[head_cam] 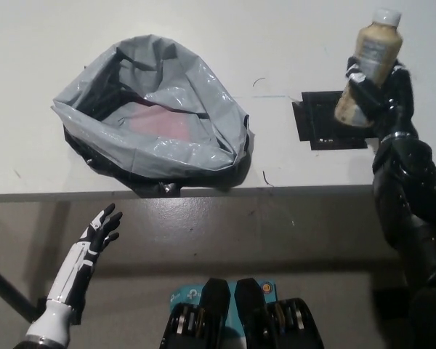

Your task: Use the right hand to pick up a bottle of protein shake and place it into a plastic bag on the left side

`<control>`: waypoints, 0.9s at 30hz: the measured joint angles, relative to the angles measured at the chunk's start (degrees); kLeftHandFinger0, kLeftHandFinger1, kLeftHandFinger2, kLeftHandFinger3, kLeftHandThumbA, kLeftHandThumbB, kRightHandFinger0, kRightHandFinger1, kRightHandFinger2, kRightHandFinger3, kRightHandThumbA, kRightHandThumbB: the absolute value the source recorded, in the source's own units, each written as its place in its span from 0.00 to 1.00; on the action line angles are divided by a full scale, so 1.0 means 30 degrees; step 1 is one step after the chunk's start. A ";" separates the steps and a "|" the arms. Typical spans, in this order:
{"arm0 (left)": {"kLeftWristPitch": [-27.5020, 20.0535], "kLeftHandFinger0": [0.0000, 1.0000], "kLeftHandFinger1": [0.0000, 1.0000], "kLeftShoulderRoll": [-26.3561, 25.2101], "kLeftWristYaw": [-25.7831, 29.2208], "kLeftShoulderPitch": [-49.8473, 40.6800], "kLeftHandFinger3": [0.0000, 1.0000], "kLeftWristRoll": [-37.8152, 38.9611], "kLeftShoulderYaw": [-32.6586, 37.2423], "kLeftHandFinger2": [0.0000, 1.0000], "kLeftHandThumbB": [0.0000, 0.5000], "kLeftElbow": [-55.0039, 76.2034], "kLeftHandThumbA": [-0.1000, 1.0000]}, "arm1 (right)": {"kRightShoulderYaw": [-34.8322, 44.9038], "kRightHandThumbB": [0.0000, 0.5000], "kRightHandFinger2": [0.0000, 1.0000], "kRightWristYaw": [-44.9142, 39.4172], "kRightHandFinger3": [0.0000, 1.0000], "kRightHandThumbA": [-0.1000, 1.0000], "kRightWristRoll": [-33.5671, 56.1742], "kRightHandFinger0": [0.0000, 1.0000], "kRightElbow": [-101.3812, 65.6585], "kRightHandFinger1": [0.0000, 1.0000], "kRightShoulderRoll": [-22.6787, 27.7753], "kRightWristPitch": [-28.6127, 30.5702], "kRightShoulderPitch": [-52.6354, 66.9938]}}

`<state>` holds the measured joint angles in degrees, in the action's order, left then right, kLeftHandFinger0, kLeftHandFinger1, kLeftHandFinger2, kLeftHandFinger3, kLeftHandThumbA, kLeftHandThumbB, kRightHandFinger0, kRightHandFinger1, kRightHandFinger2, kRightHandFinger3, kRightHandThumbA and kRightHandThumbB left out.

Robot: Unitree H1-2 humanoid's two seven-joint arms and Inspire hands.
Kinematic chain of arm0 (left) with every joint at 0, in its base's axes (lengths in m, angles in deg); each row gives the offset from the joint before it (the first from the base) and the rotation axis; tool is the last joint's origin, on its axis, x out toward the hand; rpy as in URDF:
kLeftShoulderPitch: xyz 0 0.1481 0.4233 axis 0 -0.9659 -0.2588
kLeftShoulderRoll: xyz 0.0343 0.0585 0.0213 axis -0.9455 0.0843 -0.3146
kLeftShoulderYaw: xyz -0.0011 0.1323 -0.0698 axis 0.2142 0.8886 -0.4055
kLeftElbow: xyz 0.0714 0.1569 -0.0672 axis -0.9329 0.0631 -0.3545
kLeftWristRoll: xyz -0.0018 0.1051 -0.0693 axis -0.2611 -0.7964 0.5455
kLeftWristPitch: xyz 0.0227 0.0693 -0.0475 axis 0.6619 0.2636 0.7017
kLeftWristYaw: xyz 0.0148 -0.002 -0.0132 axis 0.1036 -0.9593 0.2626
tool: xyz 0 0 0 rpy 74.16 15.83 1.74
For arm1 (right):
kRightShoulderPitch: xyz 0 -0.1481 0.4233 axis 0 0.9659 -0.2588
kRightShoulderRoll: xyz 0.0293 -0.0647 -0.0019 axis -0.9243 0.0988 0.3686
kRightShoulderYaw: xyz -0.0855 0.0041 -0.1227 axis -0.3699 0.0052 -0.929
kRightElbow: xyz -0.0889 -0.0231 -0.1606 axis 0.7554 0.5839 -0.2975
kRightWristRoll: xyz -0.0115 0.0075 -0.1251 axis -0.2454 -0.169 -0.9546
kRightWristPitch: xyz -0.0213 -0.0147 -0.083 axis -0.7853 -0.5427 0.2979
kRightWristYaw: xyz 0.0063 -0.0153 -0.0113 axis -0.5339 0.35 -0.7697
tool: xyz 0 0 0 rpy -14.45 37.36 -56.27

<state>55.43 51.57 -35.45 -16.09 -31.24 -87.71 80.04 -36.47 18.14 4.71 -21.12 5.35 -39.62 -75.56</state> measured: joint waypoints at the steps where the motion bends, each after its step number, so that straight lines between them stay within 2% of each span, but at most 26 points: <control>1: 0.0000 1.00 1.00 -0.0026 -0.0043 -0.0001 1.00 0.0002 0.0001 1.00 0.29 0.0000 1.00 | -0.0268 0.26 0.57 0.0349 0.60 0.00 -0.0321 0.00 -0.0568 0.25 0.0000 0.0044 0.0096; 2: 0.0001 1.00 1.00 -0.0038 -0.0087 0.0000 1.00 0.0002 0.0001 1.00 0.29 0.0000 1.00 | -0.0642 0.26 0.53 0.0672 0.56 0.00 -0.0745 0.00 -0.1258 0.22 -0.0002 0.0045 0.0237; 3: 0.0006 1.00 1.00 -0.0036 -0.0107 -0.0003 1.00 0.0002 -0.0001 1.00 0.29 -0.0001 1.00 | -0.0996 0.25 0.52 0.0917 0.57 0.00 -0.1116 0.00 -0.2065 0.21 -0.0008 0.0018 0.0431; 5: 0.0011 1.00 1.00 -0.0035 -0.0119 -0.0002 1.00 0.0000 0.0000 1.00 0.30 -0.0002 1.00 | -0.1277 0.23 0.55 0.1043 0.63 0.00 -0.1371 0.00 -0.2676 0.22 -0.0028 -0.0073 0.0557; 7: 0.0014 1.00 1.00 -0.0038 -0.0130 0.0003 1.00 -0.0026 0.0004 1.00 0.33 -0.0004 1.00 | -0.2178 0.22 0.66 0.1337 0.77 0.00 -0.2207 0.00 -0.4699 0.27 -0.0210 -0.0484 0.0803; 9: 0.0023 1.00 1.00 -0.0032 -0.0130 0.0030 1.00 -0.0032 0.0005 1.00 0.33 -0.0009 1.00 | -0.2940 0.21 0.62 0.1411 0.75 0.00 -0.2840 0.00 -0.6041 0.26 -0.0293 -0.0783 0.0816; 10: 0.0029 1.00 1.00 -0.0028 -0.0133 0.0058 1.00 -0.0026 0.0004 1.00 0.32 -0.0014 1.00 | -0.3391 0.16 0.65 0.1404 0.79 0.00 -0.3133 0.00 -0.6767 0.28 -0.0320 -0.0974 0.0817; 11: 0.0034 1.00 1.00 -0.0032 -0.0133 0.0087 1.00 -0.0024 0.0002 1.00 0.32 -0.0026 1.00 | -0.3810 0.15 0.72 0.1378 0.85 0.00 -0.3409 0.00 -0.7430 0.33 -0.0359 -0.1164 0.0816; 12: 0.0035 1.00 1.00 -0.0033 -0.0134 0.0114 1.00 -0.0027 0.0003 1.00 0.32 -0.0032 1.00 | -0.4286 0.16 0.74 0.1311 0.86 0.00 -0.3689 0.00 -0.8074 0.36 -0.0405 -0.1267 0.0815; 14: 0.0033 1.00 1.00 -0.0038 -0.0134 0.0194 1.00 -0.0040 0.0016 1.00 0.34 -0.0035 1.00 | -0.5316 0.23 0.75 0.1108 0.85 0.00 -0.4290 0.00 -0.9306 0.37 -0.0539 -0.1497 0.0762; 17: 0.0027 1.00 1.00 -0.0054 -0.0135 0.0281 1.00 -0.0081 0.0044 1.00 0.38 -0.0088 1.00 | -0.6815 0.28 0.72 0.0898 0.74 0.00 -0.5255 0.00 -1.0078 0.34 -0.0845 -0.1670 0.0400; 20: 0.0027 1.00 1.00 -0.0074 -0.0134 0.0546 1.00 -0.0134 0.0056 1.00 0.38 -0.0248 1.00 | -0.8776 0.26 0.73 0.0485 0.75 0.00 -0.6530 0.00 -0.9504 0.32 -0.1409 -0.1803 -0.0974; 23: 0.0027 1.00 1.00 -0.0077 -0.0134 0.0866 1.00 -0.0145 0.0058 1.00 0.41 -0.0385 1.00 | -0.9846 0.26 0.77 0.0362 0.83 0.00 -0.7375 0.00 -0.7726 0.35 -0.2077 -0.1821 -0.2599; 24: 0.0027 1.00 1.00 -0.0075 -0.0138 0.0872 1.00 -0.0133 0.0074 1.00 0.43 -0.0388 1.00 | -1.0180 0.28 0.75 0.0349 0.79 0.00 -0.7590 0.00 -0.6798 0.35 -0.2360 -0.1753 -0.3209; 27: 0.0020 1.00 1.00 -0.0040 -0.0226 0.0813 1.00 -0.0103 0.0201 1.00 0.39 -0.0409 1.00 | -1.0888 0.33 0.75 0.0350 0.73 0.00 -0.8150 0.00 -0.4152 0.33 -0.2929 -0.1497 -0.4197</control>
<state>55.49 51.45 -36.13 -13.65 -31.55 -87.10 78.81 -69.14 19.19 -19.74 -33.58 -3.44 -44.11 -88.15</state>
